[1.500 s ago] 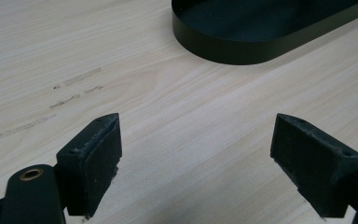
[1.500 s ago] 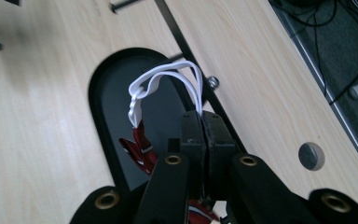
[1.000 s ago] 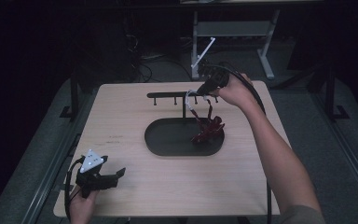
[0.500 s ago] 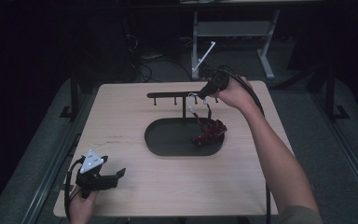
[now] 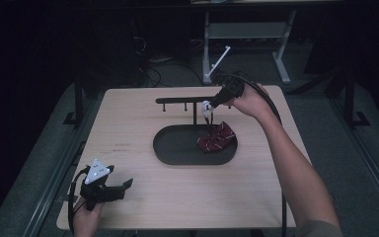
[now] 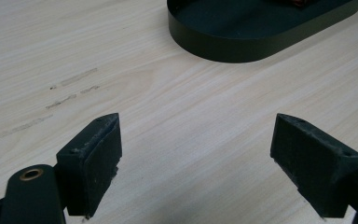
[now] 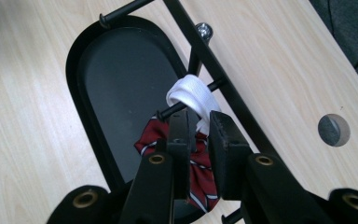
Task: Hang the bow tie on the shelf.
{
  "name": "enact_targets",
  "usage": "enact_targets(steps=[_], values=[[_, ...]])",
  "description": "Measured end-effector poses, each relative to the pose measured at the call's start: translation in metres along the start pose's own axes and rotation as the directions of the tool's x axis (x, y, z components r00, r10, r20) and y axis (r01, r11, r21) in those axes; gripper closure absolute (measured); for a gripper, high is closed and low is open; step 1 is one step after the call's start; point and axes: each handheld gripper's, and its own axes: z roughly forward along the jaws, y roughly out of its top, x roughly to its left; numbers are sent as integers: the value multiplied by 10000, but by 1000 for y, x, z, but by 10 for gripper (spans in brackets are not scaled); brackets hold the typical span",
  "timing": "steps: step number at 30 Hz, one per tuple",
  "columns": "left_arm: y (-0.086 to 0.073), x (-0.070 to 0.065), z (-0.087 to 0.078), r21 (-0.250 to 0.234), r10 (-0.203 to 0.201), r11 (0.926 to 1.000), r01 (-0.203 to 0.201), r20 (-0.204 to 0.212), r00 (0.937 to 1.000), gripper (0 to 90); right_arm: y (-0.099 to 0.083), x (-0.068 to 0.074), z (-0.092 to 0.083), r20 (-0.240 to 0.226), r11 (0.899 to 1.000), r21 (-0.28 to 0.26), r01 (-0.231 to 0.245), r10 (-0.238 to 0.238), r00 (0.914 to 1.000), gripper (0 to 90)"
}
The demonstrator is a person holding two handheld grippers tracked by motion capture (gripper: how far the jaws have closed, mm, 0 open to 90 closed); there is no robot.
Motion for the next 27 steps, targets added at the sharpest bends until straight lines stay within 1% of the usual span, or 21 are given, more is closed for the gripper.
enact_targets(steps=[5, 6, 9, 10, 15, 19, 22, 23, 27], values=[[0, 0, 0, -16, 6, 10000, -6, 15, 10000, 161, -4, 0, 0, -185, 10000, -57, -13, 12, 9998, 764], [0, 0, 0, -41, -7, 10000, 7, 1, 10000, 161, -6, 0, 0, -338, 9999, -115, -12, 8, 9994, 757], [-1, 0, 0, -16, -53, 10000, 53, -19, 10000, 161, -7, 1, -1, -392, 9999, -134, 22, -27, 9992, 753], [-1, 0, 0, -129, -171, 9998, 171, 5, 9999, 161, -8, 2, -1, -481, 9999, -128, -31, 25, 9988, 750], [-1, 0, -1, -97, -133, 9999, 133, -7, 9999, 161, -9, 3, -2, -487, 9998, -187, 42, -51, 9988, 741], [-1, 0, -1, -114, -120, 9999, 120, -19, 9999, 161, -12, 4, -2, -497, 9998, -171, 27, -36, 9988, 729], [-1, 1, -1, -39, -76, 10000, 76, -20, 10000, 161, -14, 4, -2, -552, 9999, -154, -31, 23, 9985, 723], [-1, 0, -1, -88, -130, 9999, 130, -20, 9999, 161, -15, 5, -2, -573, 9998, -196, 18, -29, 9984, 723], [-1, 0, -1, -69, -103, 9999, 103, -26, 9999, 161, -20, 7, -4, -625, 9995, -298, 39, -58, 9980, 715]])
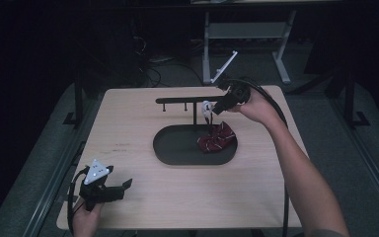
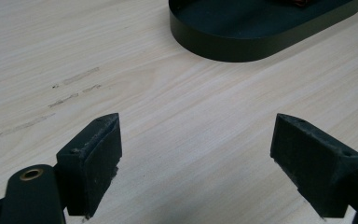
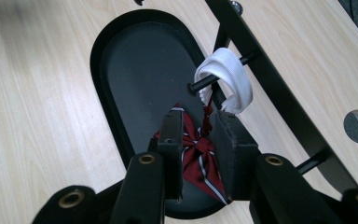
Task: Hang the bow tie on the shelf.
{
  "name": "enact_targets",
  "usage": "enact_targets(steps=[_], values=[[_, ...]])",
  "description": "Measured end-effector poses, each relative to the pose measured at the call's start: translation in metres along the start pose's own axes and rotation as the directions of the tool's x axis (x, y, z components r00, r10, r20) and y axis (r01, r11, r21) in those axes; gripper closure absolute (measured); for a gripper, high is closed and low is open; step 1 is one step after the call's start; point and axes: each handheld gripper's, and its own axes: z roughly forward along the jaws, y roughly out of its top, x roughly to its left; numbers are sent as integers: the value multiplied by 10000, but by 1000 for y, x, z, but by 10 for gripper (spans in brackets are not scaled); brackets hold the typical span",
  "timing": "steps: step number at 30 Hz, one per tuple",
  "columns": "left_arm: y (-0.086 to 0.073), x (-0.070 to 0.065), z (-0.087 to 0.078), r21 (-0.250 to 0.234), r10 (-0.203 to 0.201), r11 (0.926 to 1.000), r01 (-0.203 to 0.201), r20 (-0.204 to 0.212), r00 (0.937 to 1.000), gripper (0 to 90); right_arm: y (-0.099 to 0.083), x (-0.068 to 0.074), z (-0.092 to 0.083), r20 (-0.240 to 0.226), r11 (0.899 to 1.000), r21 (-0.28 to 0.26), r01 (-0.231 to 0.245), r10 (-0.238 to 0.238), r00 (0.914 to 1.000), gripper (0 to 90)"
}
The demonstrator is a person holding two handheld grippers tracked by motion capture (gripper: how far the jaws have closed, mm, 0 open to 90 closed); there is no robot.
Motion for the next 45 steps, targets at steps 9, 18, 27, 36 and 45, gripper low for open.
enact_targets(steps=[9, 18, 27, 36, 45], values=[[0, 1, -1, 36, 84, 10000, -84, -33, 10000, 161, -9, 4, 0, -88, 9999, -96, 30, -31, 10000, 695], [0, 1, -2, 58, 60, 10000, -60, -63, 10000, 161, -19, 9, 2, -209, 9998, -180, 46, -50, 9998, 671], [0, 1, -2, 75, 121, 9999, -121, -80, 9999, 161, -25, 13, 2, -277, 9997, -239, 60, -67, 9996, 648], [-1, 0, -2, 21, 45, 10000, -45, -84, 10000, 161, -32, 17, 7, -370, 9995, -277, 123, -133, 9992, 633], [-1, 0, -2, 51, 55, 10000, -55, -100, 9999, 161, -39, 18, 11, -459, 9996, -273, 62, -74, 9989, 619]])
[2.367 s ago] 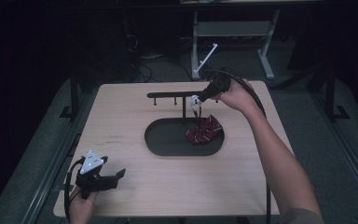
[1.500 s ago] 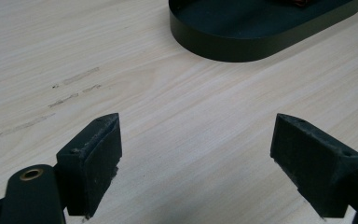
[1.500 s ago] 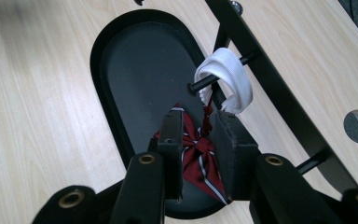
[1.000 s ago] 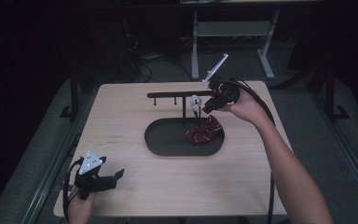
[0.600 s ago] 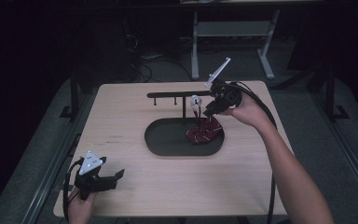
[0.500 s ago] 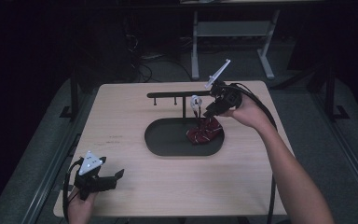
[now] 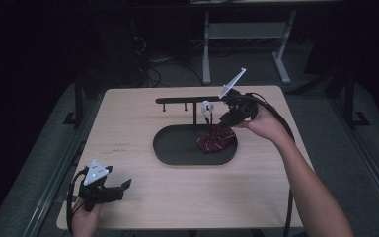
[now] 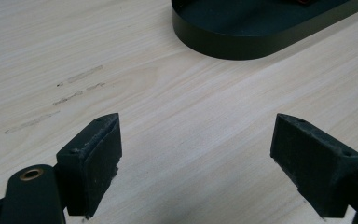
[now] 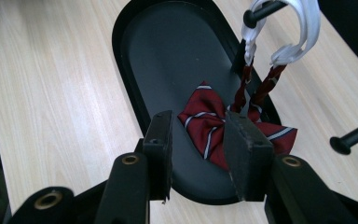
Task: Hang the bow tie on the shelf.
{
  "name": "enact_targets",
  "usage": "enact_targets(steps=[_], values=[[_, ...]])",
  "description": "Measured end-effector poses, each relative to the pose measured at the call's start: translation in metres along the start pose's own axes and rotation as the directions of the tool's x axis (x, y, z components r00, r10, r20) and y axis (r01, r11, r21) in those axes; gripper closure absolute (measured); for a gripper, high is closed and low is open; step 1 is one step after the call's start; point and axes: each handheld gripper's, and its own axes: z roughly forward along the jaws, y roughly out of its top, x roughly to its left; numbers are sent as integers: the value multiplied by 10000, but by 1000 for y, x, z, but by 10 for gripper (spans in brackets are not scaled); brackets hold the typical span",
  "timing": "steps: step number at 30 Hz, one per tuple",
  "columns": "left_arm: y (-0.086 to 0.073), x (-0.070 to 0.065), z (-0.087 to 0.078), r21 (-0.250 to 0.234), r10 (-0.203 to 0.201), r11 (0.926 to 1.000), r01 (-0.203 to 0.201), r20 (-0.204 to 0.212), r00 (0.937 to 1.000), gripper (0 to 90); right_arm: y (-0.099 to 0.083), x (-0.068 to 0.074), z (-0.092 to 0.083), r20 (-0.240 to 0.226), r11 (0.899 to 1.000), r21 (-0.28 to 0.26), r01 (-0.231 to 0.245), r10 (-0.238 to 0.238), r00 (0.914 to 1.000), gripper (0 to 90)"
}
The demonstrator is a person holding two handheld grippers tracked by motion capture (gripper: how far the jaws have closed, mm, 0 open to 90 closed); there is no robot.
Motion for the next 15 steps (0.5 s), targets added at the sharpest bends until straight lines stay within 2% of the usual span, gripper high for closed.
enact_targets(steps=[6, 12, 15], values=[[0, 0, 0, 91, 73, 9999, -73, 0, 10000, 161, -4, 2, -1, -9, 10000, 3, -87, 87, 10000, 606], [0, 0, 0, -8, -8, 10000, 8, -8, 10000, 161, -9, 5, -1, -10, 10000, 3, 41, -41, 10000, 594], [0, 0, 0, 91, 70, 9999, -70, 8, 10000, 161, -11, 10, -1, 23, 10000, -11, 82, -82, 10000, 589]])
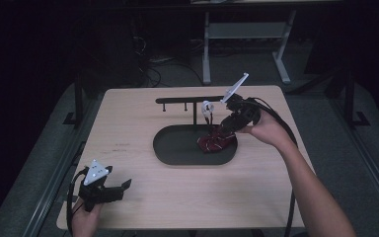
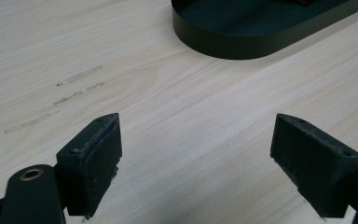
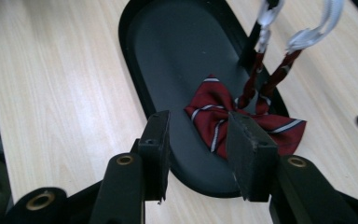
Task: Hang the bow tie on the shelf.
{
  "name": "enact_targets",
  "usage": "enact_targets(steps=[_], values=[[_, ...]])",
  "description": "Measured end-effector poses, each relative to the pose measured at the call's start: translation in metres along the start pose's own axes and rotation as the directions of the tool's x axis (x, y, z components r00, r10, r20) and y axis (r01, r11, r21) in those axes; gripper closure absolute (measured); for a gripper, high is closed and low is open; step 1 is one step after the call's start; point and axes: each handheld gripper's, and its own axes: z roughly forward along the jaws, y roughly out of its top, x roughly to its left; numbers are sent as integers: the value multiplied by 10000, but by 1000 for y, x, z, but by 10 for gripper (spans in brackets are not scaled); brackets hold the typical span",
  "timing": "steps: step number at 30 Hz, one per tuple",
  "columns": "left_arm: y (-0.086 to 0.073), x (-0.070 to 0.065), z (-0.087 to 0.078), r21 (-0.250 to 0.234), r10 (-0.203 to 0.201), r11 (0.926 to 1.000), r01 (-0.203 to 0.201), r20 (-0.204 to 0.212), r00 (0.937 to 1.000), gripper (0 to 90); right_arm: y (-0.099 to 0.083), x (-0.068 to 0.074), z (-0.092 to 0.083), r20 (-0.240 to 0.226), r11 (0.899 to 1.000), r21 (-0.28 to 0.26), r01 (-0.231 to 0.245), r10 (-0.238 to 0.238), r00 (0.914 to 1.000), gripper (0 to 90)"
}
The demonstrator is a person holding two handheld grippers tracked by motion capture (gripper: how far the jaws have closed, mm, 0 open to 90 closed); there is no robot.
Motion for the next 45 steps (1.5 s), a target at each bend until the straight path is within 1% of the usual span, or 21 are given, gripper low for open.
enact_targets(steps=[5, 7, 13, 15, 20, 27, 28, 34, 35, 37, 39, 43, 44, 45], values=[[0, -1, 1, -84, 3, 10000, -3, 12, 10000, 161, -6, 1, 2, -72, 10000, 1, -63, 63, 10000, 588], [0, 0, 0, -4, 18, 10000, -18, 1, 10000, 161, -8, 1, 2, -105, 9999, -17, -110, 109, 9999, 587], [0, -1, 1, -65, -30, 10000, 30, -2, 10000, 161, -16, -1, 4, -90, 9998, -70, -210, 209, 9997, 578], [0, -1, 1, -50, -15, 10000, 15, 1, 10000, 161, -19, 0, 5, -168, 9996, -90, -260, 259, 9995, 569], [0, -1, 0, -51, -17, 10000, 17, -6, 10000, 161, -23, 4, 7, -179, 9997, -86, -229, 228, 9996, 562], [0, -1, 0, -48, -25, 10000, 25, -8, 10000, 161, -30, 6, 10, -191, 9996, -70, -278, 277, 9994, 550], [0, -1, 0, -45, -34, 10000, 34, -5, 10000, 161, -33, 6, 11, -224, 9994, -82, -349, 347, 9991, 550], [0, -1, 0, -62, -23, 10000, 23, -11, 10000, 161, -41, 5, 13, -223, 9991, -99, -420, 417, 9989, 548], [0, -1, 0, -57, -20, 10000, 20, -13, 10000, 161, -44, 5, 14, -229, 9987, -32, -499, 498, 9985, 545], [0, -1, 0, -87, -38, 10000, 37, -17, 10000, 161, -46, 5, 14, -223, 9988, -9, -496, 496, 9985, 545], [0, -1, 0, -74, -20, 10000, 20, -20, 10000, 161, -52, 5, 14, -227, 9983, -48, -574, 573, 9981, 545], [0, -2, 1, -51, -13, 10000, 12, -17, 10000, 161, -58, 5, 14, -244, 9977, -119, -662, 659, 9975, 543], [0, -2, 1, -57, -17, 10000, 17, -17, 10000, 161, -59, 5, 14, -265, 9970, -99, -767, 764, 9967, 541], [0, -2, 1, -62, -15, 10000, 15, -20, 10000, 161, -61, 5, 14, -250, 9973, -131, -727, 723, 9971, 542]])
